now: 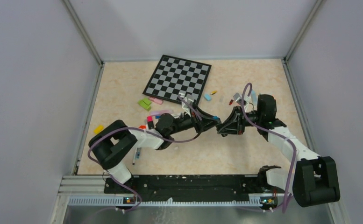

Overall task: Open the pen caps
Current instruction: Open the pen cap from the pen, then place the pen cap at the center of the board, then place the pen at the center of the board, then pick up the pen from the center of the board.

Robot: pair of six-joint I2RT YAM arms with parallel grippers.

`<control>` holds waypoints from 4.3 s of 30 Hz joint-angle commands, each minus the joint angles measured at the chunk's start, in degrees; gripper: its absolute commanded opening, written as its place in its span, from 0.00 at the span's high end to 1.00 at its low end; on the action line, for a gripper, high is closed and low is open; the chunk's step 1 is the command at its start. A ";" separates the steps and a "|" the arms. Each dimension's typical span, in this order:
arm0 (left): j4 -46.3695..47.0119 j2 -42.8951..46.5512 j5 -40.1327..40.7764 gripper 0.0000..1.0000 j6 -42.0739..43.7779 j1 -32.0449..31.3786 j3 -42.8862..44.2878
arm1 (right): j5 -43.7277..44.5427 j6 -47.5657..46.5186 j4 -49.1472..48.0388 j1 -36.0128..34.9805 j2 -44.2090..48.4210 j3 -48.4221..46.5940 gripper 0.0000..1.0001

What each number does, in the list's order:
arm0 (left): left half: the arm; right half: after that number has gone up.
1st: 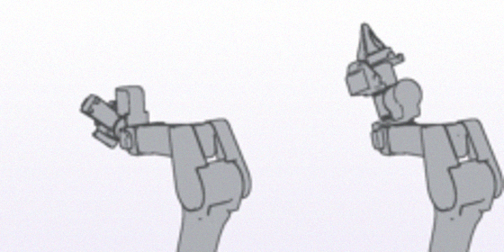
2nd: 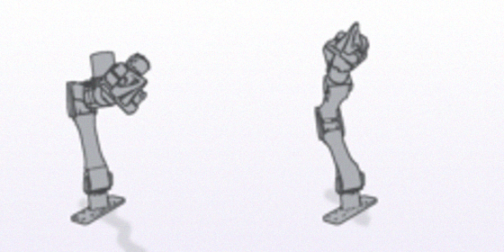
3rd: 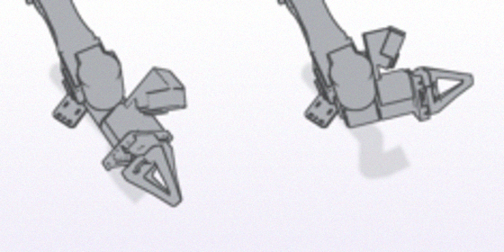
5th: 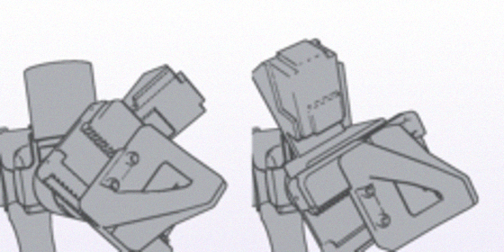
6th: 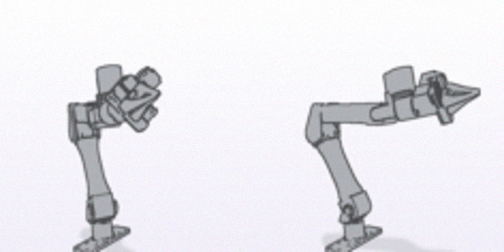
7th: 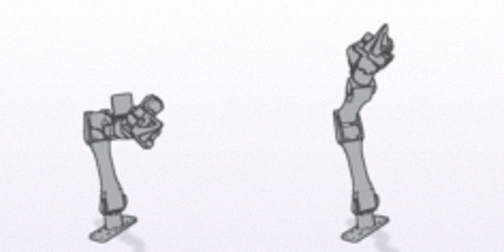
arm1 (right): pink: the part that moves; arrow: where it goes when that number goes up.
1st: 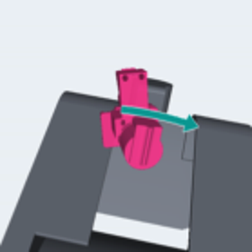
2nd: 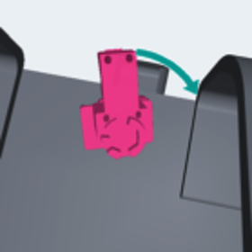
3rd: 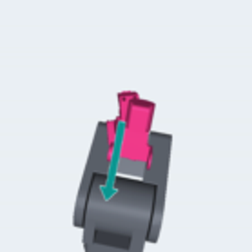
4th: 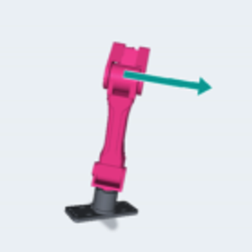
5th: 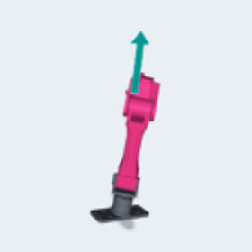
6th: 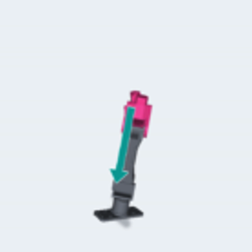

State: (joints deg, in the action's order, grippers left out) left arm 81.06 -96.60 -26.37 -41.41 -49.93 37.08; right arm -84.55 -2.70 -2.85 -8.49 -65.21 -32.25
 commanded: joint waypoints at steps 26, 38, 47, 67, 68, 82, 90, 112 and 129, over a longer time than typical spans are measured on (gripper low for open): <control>-11.26 26.29 12.19 1.00 6.82 14.91 3.45 | 29.26 -4.95 5.94 4.29 -0.68 -0.43 1.00; -46.05 14.79 5.21 1.00 2.41 11.53 1.90 | 51.11 10.37 -2.56 7.71 -6.54 1.83 1.00; -57.66 -3.84 6.62 0.95 8.07 9.00 15.16 | 53.94 12.73 2.14 8.84 -15.60 -2.56 1.00; -71.63 -16.41 9.75 0.56 11.29 8.98 28.64 | 52.82 12.44 7.77 8.84 -21.83 -7.34 0.69; -72.17 -16.25 10.01 0.55 11.41 9.03 28.88 | 52.90 12.28 7.89 8.84 -21.82 -7.43 0.66; -71.87 0.94 14.95 0.45 14.34 9.10 22.92 | 49.95 4.22 12.33 8.80 -16.46 -9.85 0.57; -70.64 21.73 21.99 0.26 16.72 9.10 7.41 | 35.09 -16.73 24.72 9.99 -9.27 -13.52 0.54; -87.61 38.78 42.33 0.02 14.57 14.57 -7.89 | 28.31 -19.90 26.11 12.80 -4.61 -12.40 0.55; -92.88 19.66 47.79 0.41 14.49 21.46 1.03 | 28.55 -19.56 26.10 12.80 -4.88 -12.40 0.55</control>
State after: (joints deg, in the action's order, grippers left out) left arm -9.91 -74.65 17.96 -26.33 -29.06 34.65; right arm -54.59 -21.45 23.70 3.92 -70.98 -43.62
